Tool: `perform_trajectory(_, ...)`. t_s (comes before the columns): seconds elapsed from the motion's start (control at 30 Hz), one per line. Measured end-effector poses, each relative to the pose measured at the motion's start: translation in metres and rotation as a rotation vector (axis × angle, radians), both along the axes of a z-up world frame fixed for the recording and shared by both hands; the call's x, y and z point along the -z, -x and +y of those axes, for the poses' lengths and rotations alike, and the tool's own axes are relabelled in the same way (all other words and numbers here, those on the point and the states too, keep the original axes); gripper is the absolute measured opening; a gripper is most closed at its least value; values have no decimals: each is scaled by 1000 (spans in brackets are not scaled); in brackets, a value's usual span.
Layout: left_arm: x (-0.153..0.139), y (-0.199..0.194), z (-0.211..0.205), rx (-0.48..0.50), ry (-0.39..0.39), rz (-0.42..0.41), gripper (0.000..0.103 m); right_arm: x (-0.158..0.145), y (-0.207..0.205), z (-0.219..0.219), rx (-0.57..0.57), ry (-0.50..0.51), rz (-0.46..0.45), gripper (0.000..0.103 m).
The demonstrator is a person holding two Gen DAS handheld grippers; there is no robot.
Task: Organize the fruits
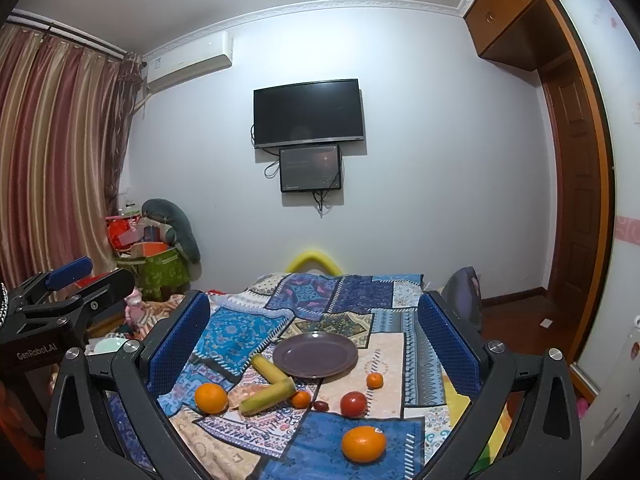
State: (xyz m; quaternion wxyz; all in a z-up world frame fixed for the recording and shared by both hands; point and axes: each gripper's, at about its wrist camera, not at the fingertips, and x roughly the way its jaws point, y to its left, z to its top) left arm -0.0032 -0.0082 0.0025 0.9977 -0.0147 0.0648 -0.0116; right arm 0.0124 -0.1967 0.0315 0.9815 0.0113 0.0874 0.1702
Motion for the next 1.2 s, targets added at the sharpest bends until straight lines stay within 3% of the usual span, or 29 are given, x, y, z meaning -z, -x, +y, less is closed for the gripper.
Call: perform_trajectory(1.2,1,-3,4,11,15,7,103,-3,1,4,-3,4,3,103)
